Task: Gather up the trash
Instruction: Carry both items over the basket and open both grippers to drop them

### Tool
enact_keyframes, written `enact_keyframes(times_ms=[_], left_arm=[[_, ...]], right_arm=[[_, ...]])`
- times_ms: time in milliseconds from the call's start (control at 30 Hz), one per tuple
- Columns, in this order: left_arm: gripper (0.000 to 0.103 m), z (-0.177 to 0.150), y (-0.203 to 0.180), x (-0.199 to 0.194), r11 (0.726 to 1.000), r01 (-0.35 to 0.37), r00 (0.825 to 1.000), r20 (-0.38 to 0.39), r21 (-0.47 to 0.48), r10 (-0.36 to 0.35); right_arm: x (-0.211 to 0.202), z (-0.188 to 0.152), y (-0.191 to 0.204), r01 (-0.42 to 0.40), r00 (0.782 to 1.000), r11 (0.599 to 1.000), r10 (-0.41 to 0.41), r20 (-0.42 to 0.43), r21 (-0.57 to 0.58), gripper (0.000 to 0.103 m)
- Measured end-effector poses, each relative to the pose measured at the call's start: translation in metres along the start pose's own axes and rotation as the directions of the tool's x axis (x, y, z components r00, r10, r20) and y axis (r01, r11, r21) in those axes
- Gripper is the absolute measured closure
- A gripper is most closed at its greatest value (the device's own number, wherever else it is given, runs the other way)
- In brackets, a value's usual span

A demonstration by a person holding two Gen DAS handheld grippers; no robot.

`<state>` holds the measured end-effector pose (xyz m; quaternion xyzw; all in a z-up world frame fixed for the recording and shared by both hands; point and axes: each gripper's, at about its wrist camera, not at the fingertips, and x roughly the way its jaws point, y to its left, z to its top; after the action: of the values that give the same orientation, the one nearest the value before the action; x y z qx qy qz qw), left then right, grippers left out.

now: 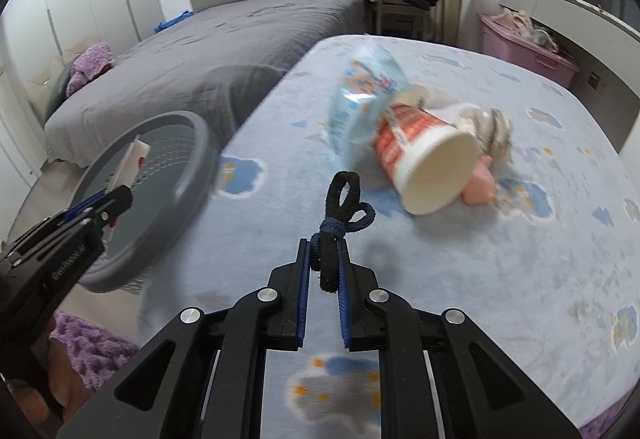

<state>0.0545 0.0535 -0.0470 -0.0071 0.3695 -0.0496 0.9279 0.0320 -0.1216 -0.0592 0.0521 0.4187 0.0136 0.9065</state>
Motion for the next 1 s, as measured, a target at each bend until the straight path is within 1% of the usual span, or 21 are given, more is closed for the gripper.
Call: enact_keyframes(times_ms=[167,433,700,1000], left_arm=[[0.084,0.004,0.023,-0.005,0.999,-0.048,0.999,0.003,-0.007,0.048],[0.084,0.009,0.063,0.003,0.993,-0.114,0.993,-0.018,-0.013,0.114],[0.084,0.013,0.088,0.014,0.992,-0.123,0.991,-0.052,-0.041,0.121],[0.084,0.025,0.107,0.033,0.989,-0.145,0.987,-0.080,-0.030,0.142]], right_arm=[[0.005,0.013,0.026,-0.051,0.999,0.998,0.051,0.009,-0.046,0.090],[0.023,0.034,0.071,-0.130,0.991,0.985,0.133,0.016,-0.116,0.090],[0.039,0.052,0.106,-0.180,0.983,0.970,0.184,0.011,-0.166,0.090],[0.065,0.069,0.130,-0.226,0.974,0.954,0.227,-0.019,-0.197,0.090]])
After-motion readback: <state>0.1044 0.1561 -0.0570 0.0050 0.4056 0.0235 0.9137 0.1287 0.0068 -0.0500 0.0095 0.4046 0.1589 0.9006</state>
